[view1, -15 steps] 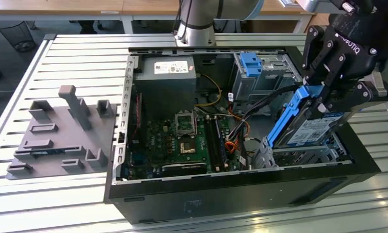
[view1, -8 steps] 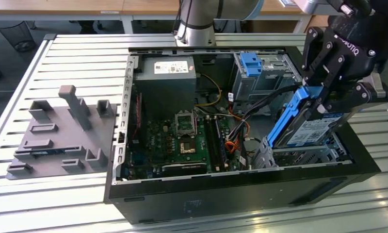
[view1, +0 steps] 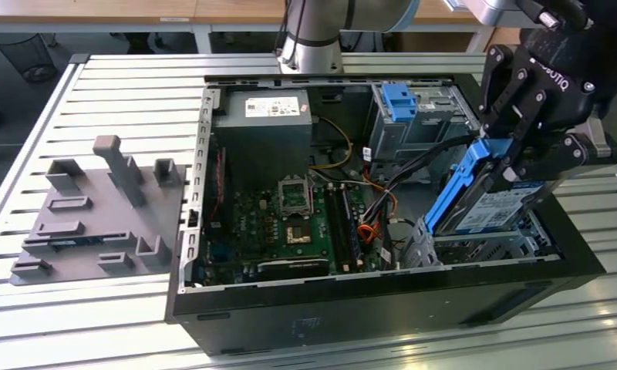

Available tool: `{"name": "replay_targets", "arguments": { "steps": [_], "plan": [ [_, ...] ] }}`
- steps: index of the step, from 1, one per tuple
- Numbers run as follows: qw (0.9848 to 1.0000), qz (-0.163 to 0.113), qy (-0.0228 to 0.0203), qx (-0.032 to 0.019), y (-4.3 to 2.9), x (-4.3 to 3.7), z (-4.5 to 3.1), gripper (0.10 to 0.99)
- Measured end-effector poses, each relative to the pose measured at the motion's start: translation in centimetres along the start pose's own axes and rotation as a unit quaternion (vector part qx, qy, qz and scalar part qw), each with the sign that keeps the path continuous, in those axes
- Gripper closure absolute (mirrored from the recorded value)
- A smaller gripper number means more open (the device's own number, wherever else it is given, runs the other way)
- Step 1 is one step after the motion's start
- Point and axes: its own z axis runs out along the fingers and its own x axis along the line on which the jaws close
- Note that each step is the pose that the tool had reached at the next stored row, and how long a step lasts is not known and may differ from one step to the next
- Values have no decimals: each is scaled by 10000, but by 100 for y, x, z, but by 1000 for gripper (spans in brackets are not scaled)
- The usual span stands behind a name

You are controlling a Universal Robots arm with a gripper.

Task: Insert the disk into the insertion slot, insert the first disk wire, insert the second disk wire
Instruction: 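Insert the disk into the insertion slot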

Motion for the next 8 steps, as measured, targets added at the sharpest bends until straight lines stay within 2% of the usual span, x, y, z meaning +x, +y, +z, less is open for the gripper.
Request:
{"name": "replay_targets", "arguments": {
  "steps": [8],
  "plan": [
    [10000,0,0,0,0,0,19,722]
  ]
}}
